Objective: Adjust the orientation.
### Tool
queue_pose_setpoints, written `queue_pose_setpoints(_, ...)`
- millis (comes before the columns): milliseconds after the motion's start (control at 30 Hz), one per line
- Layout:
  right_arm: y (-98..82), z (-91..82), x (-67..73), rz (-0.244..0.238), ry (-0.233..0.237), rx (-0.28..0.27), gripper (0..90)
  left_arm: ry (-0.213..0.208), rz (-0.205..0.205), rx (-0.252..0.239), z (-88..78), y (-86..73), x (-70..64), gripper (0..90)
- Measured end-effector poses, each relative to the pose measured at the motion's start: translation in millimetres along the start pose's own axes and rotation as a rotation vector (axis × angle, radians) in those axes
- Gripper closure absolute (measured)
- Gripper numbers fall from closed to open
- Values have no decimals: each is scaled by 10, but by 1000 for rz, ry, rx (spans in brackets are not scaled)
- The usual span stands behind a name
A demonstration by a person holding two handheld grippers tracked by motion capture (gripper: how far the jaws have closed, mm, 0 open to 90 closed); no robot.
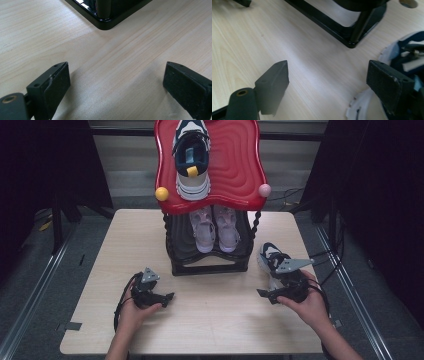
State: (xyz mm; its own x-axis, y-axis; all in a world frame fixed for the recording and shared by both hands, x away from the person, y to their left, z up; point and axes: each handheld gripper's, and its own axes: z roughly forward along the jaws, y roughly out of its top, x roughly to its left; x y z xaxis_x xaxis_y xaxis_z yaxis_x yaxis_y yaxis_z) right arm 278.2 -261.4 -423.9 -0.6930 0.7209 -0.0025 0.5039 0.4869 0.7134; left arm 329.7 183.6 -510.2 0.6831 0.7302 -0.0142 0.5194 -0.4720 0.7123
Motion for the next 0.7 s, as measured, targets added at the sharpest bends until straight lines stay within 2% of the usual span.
queue_pose_setpoints(233, -26, -121, -139, 21, -44, -3, 176, 1, -1, 0, 1, 0, 0, 69)
queue_pose_setpoints(300, -32, -129, -154, 15, -51, -11, 177, 0, -3, 0, 3, 1, 0, 67)
queue_pose_setpoints(567, -39, -119, -221, -16, -86, 25, 177, 0, -1, 1, 3, 2, 2, 65)
queue_pose_setpoints(700, -75, -135, -277, -4, -95, 25, 177, 0, -1, 1, 4, 2, 2, 65)
